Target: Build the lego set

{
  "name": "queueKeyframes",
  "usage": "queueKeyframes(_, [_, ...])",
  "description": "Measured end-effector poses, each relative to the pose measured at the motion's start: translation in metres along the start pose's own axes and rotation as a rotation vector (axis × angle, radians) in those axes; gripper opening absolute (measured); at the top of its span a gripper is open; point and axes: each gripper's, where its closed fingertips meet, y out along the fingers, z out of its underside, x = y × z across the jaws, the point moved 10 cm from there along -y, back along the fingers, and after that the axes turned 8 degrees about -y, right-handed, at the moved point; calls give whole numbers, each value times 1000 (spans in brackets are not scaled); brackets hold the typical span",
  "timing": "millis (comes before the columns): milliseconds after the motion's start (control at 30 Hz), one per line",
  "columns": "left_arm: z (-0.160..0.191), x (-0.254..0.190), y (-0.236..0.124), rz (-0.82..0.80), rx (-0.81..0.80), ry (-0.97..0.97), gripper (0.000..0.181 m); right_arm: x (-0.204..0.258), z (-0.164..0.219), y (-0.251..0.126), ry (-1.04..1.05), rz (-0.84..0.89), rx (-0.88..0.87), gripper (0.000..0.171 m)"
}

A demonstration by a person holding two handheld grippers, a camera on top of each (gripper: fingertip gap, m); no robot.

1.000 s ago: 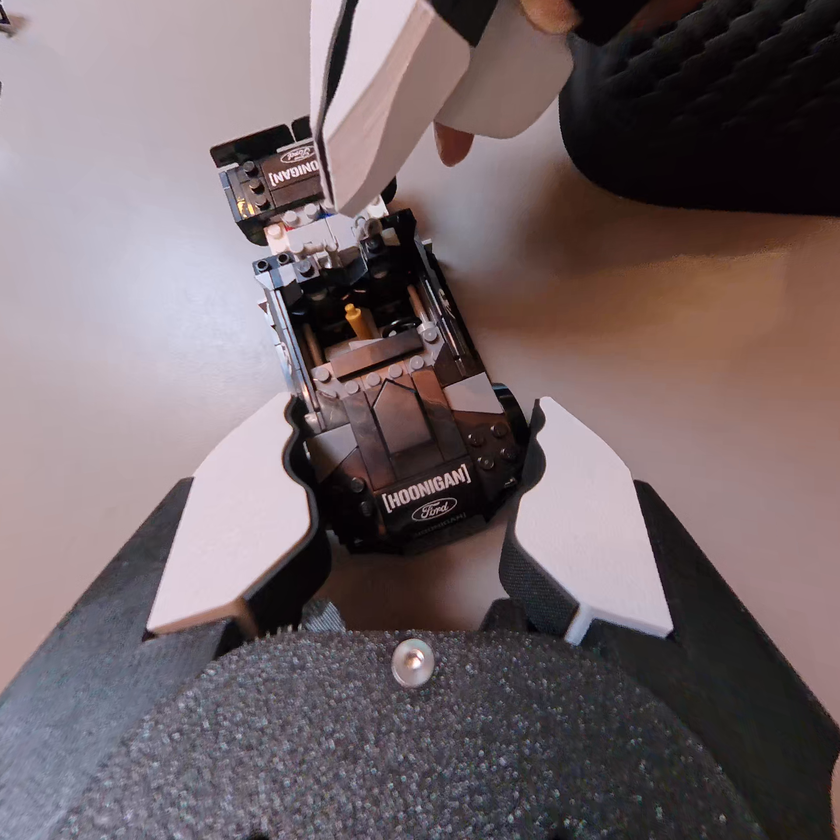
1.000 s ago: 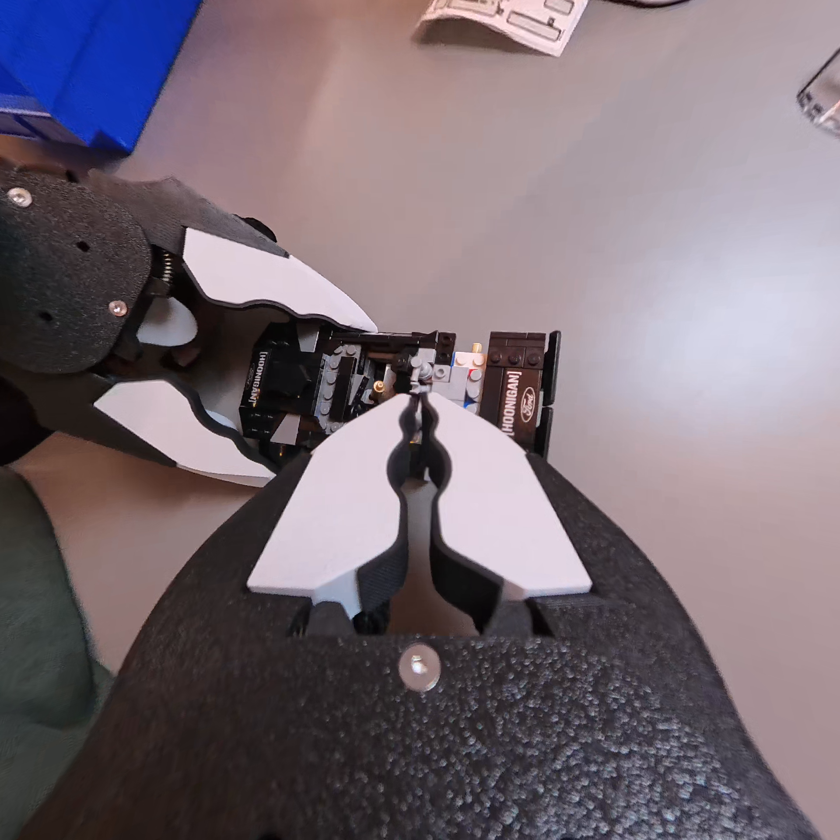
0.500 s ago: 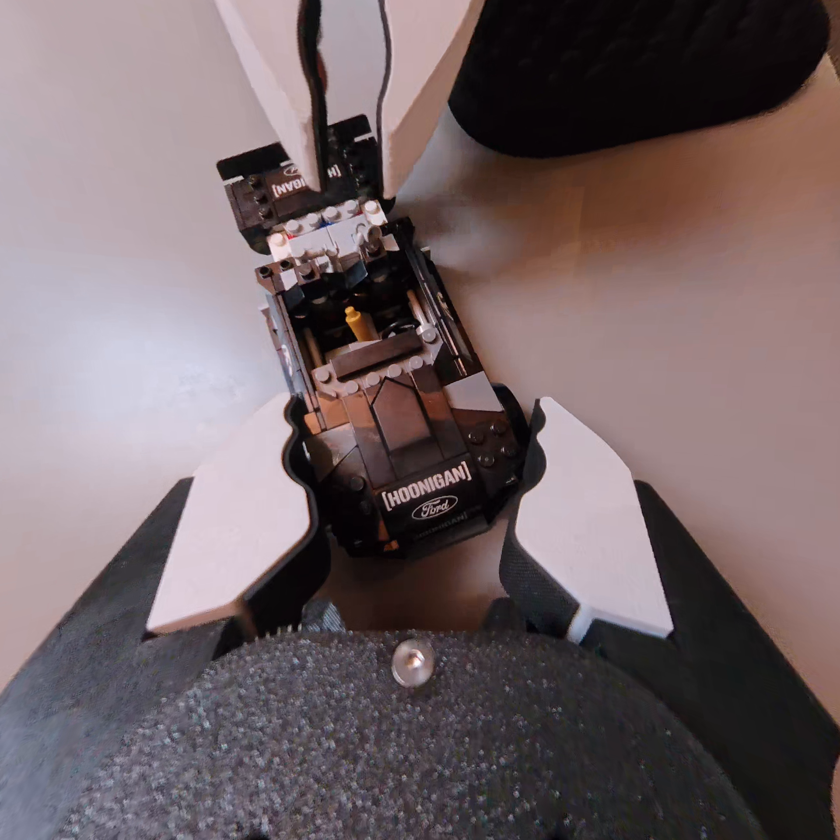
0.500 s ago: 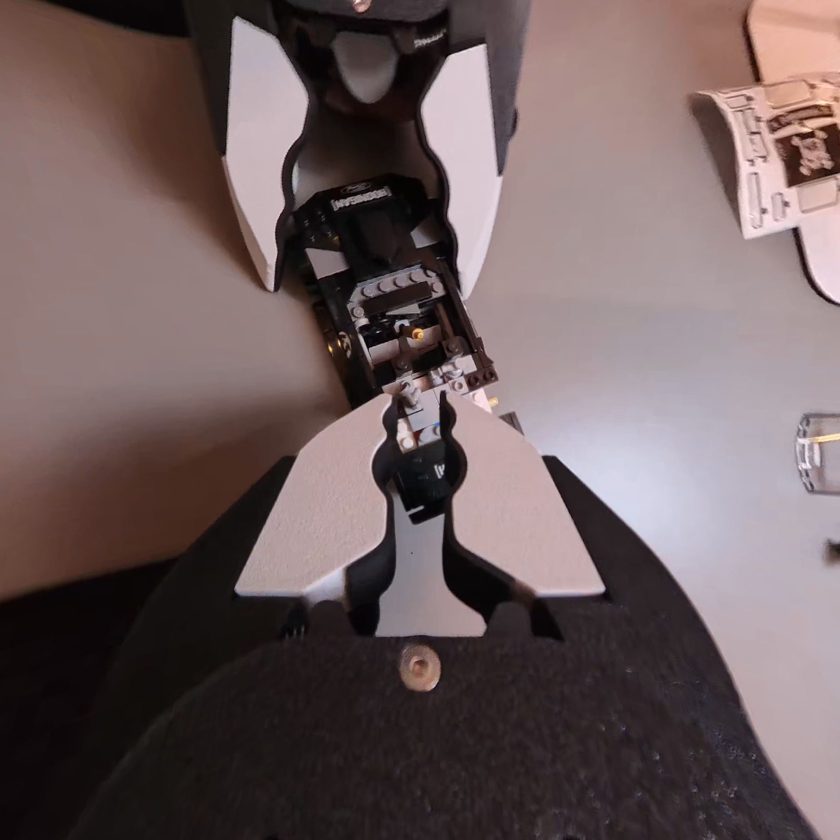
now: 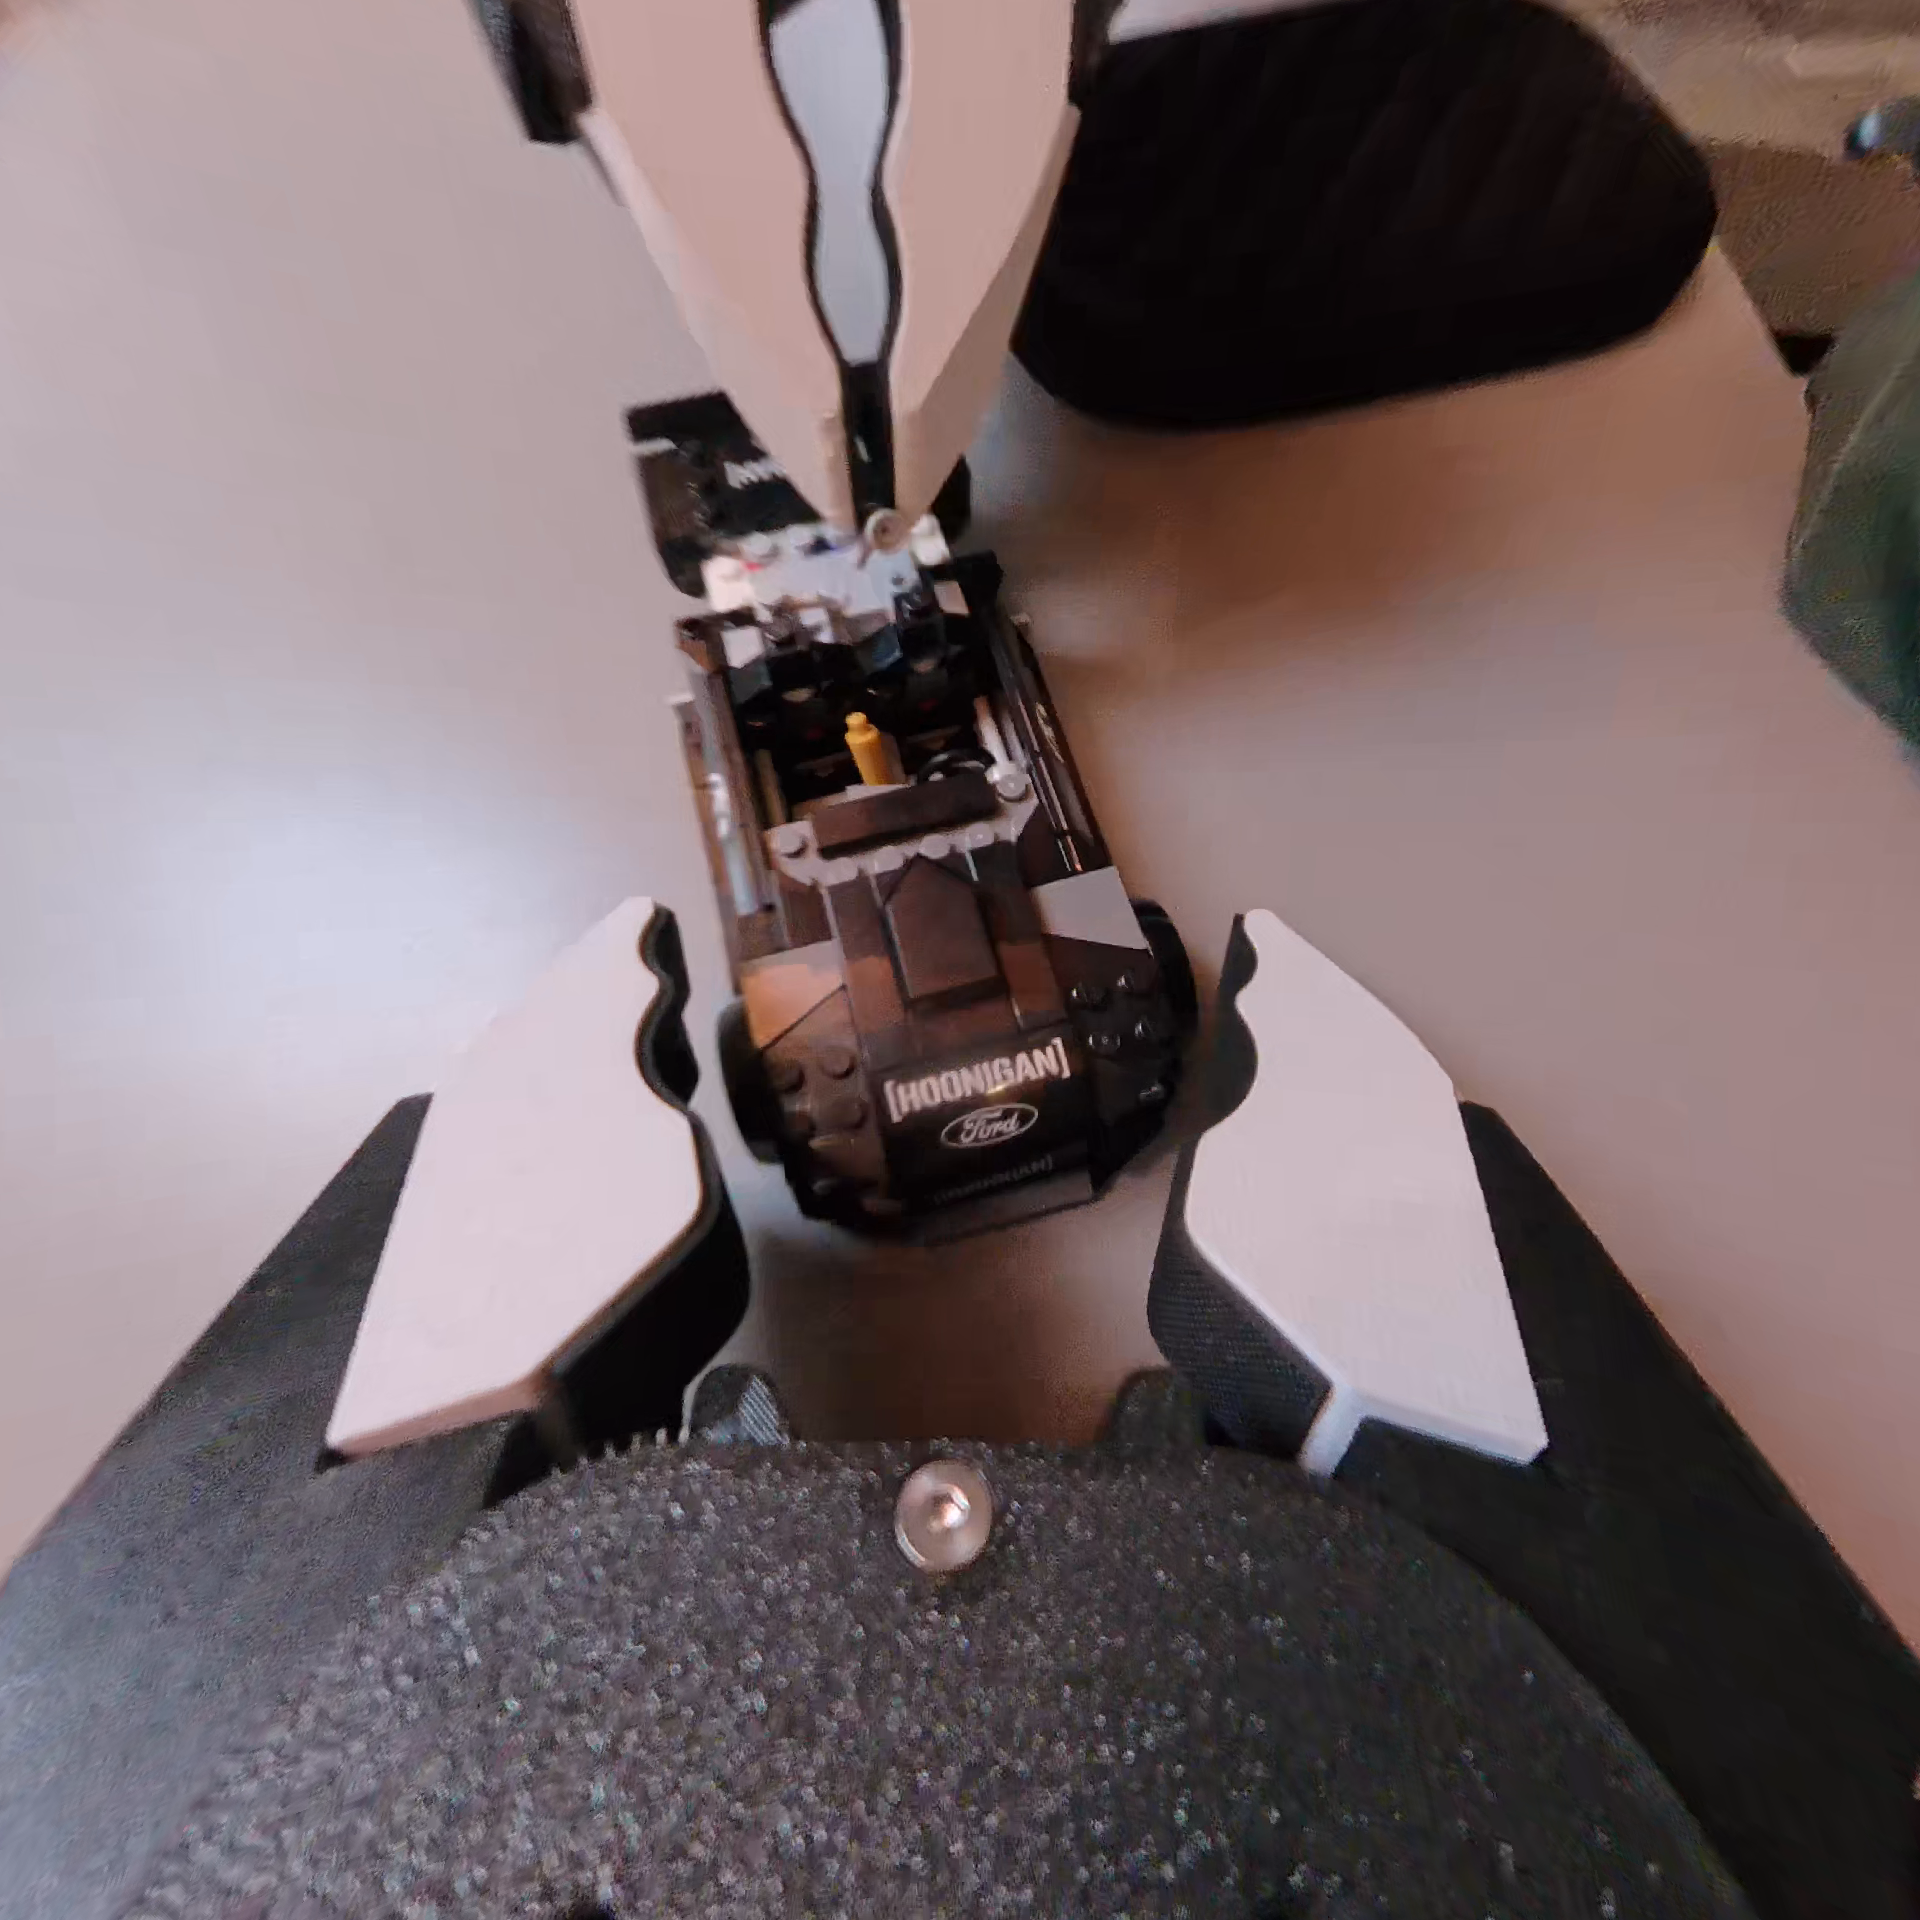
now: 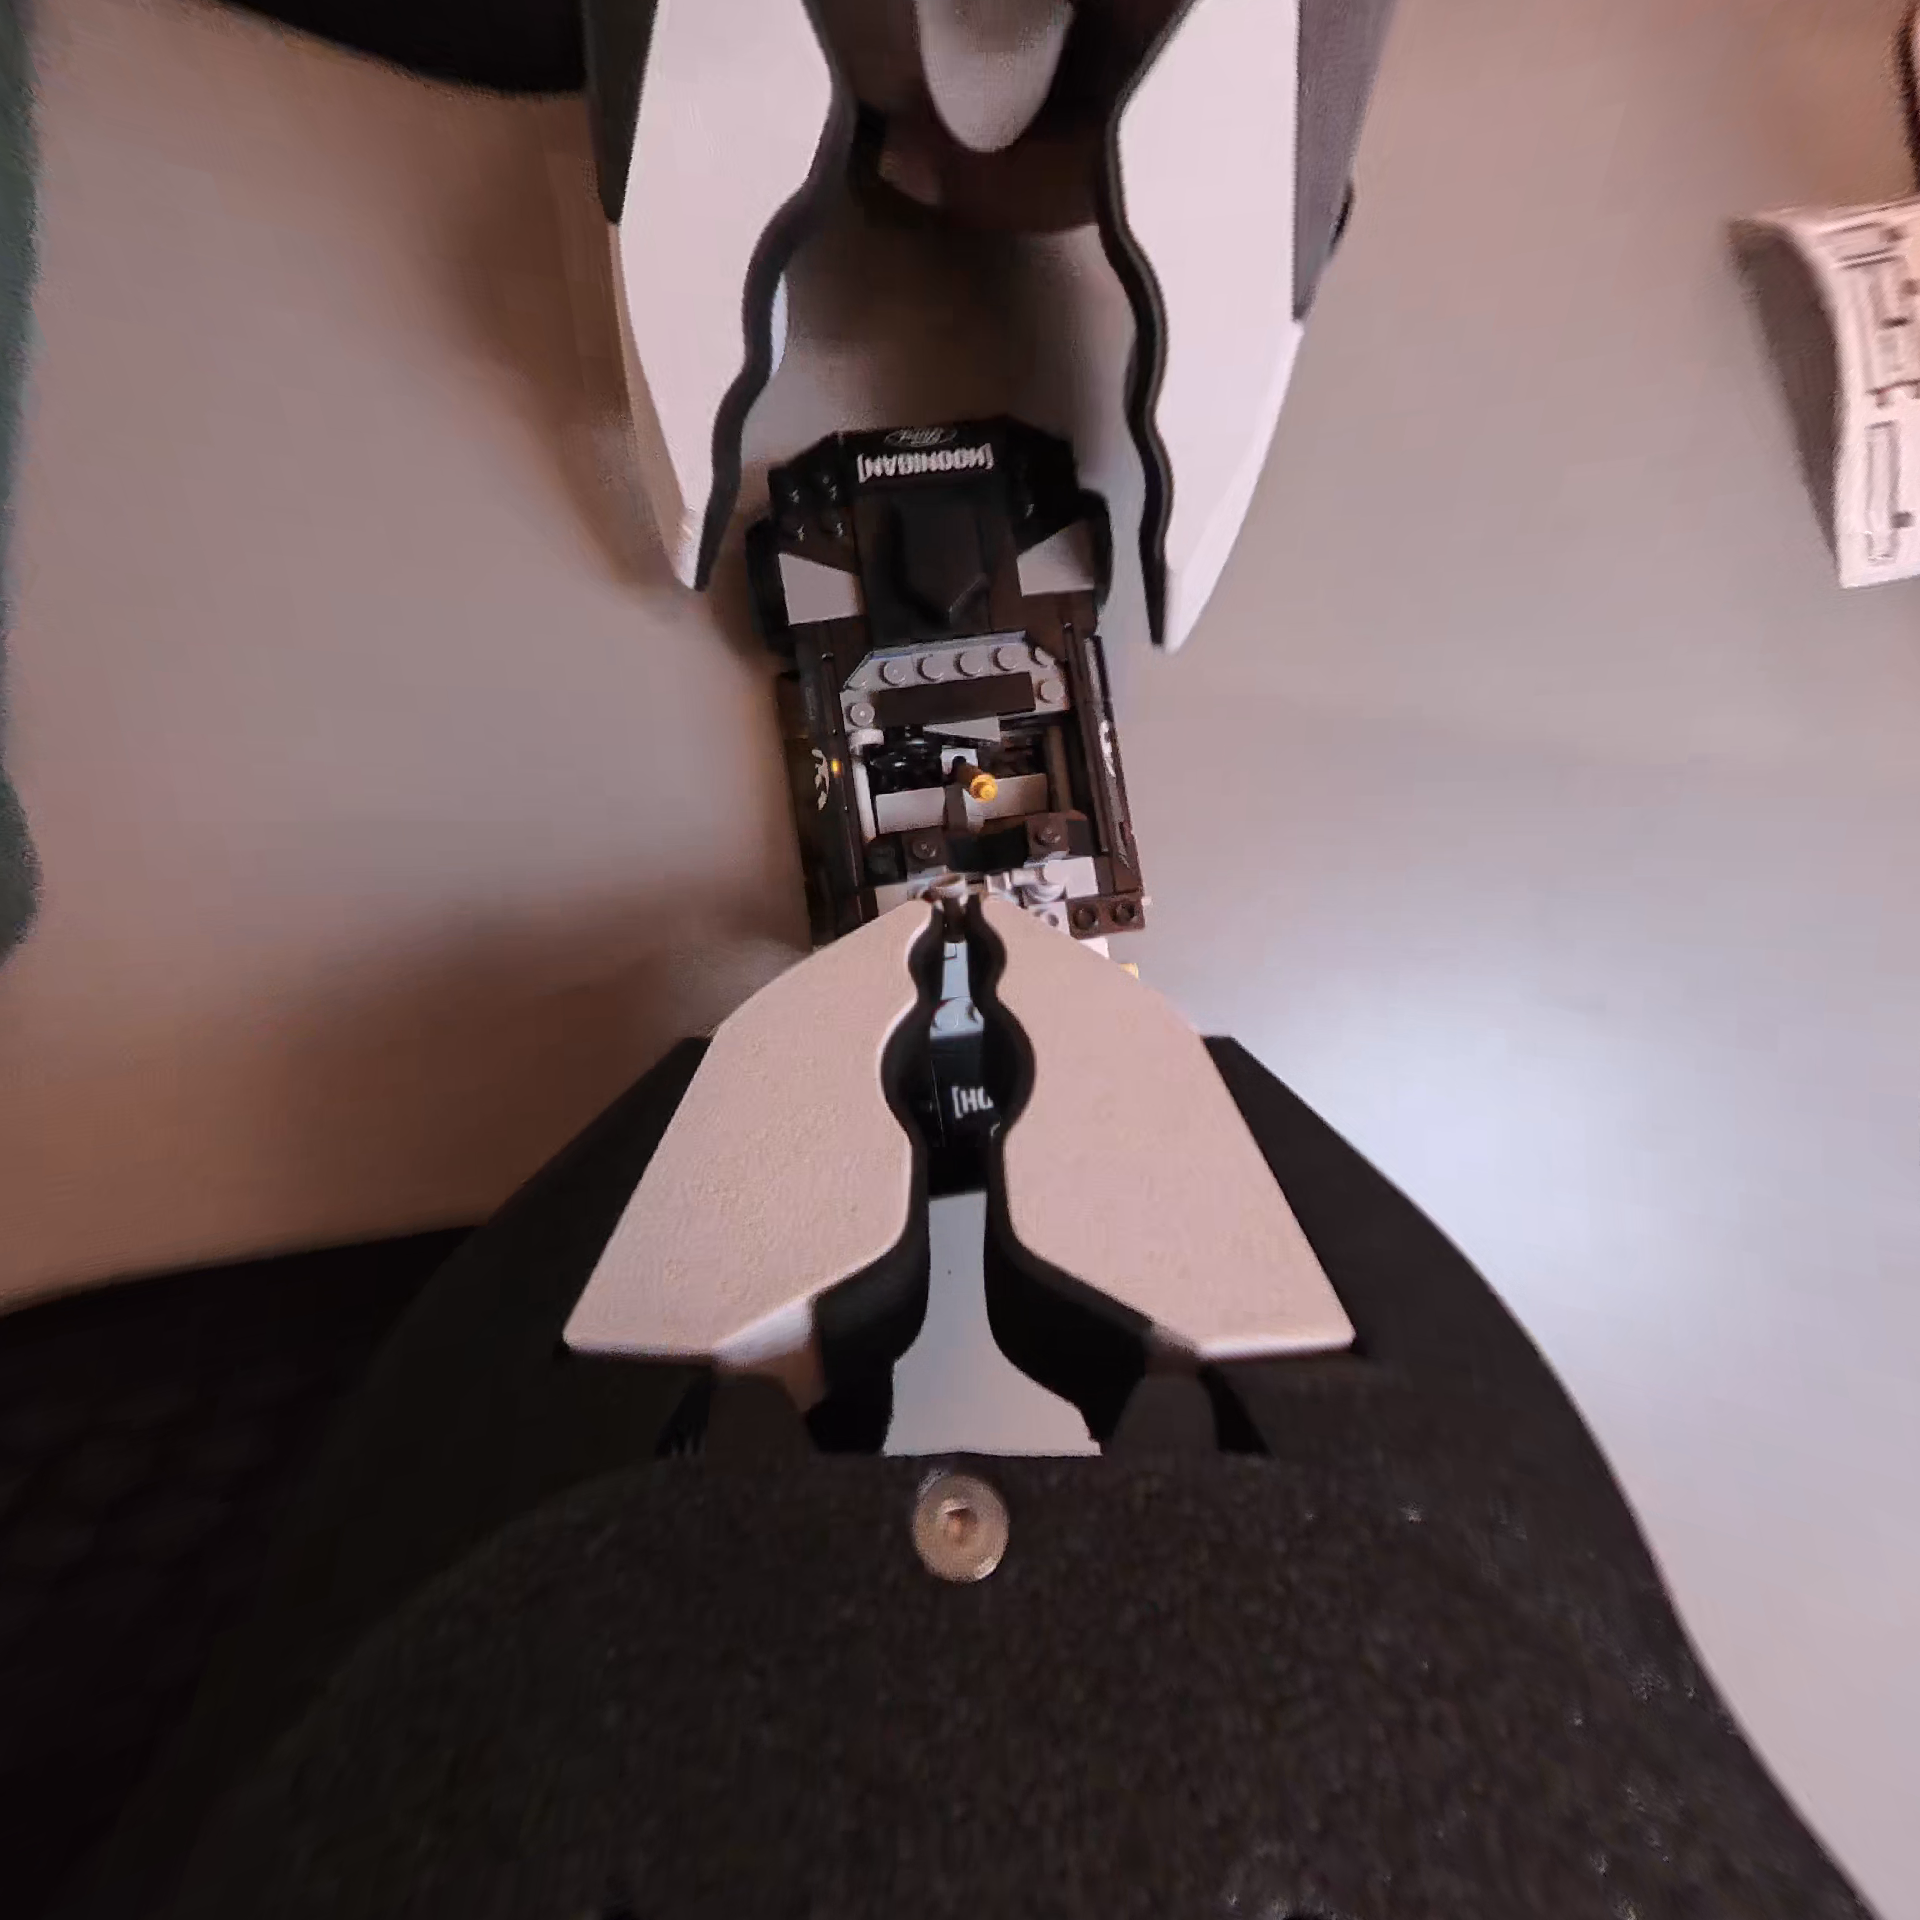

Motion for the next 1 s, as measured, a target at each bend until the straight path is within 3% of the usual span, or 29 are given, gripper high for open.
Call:
queueKeyframes(67, [-6,0,-14,-71,-55,-28,86,3,-3,-12,36,41,-65,4])
queueKeyframes(133, [-19,-4,-24,-128,-113,-104,55,10,-9,-22,32,123,-146,4])
queueKeyframes(233, [-44,-20,-25,-6,-275,-336,34,27,-20,-29,-48,313,-222,4])
queueKeyframes(467, [-58,-33,-12,236,-455,-714,26,72,-41,-31,-306,660,-164,4])
queueKeyframes(600, [-59,-42,-9,355,-506,-770,16,85,-45,-36,-382,724,-121,4])
queueKeyframes(900, [-54,-45,-2,565,-616,-928,10,101,-47,-38,-580,827,-85,3])
queueKeyframes(1000, [-51,-44,-2,571,-636,-886,5,103,-45,-38,-592,841,-100,3])
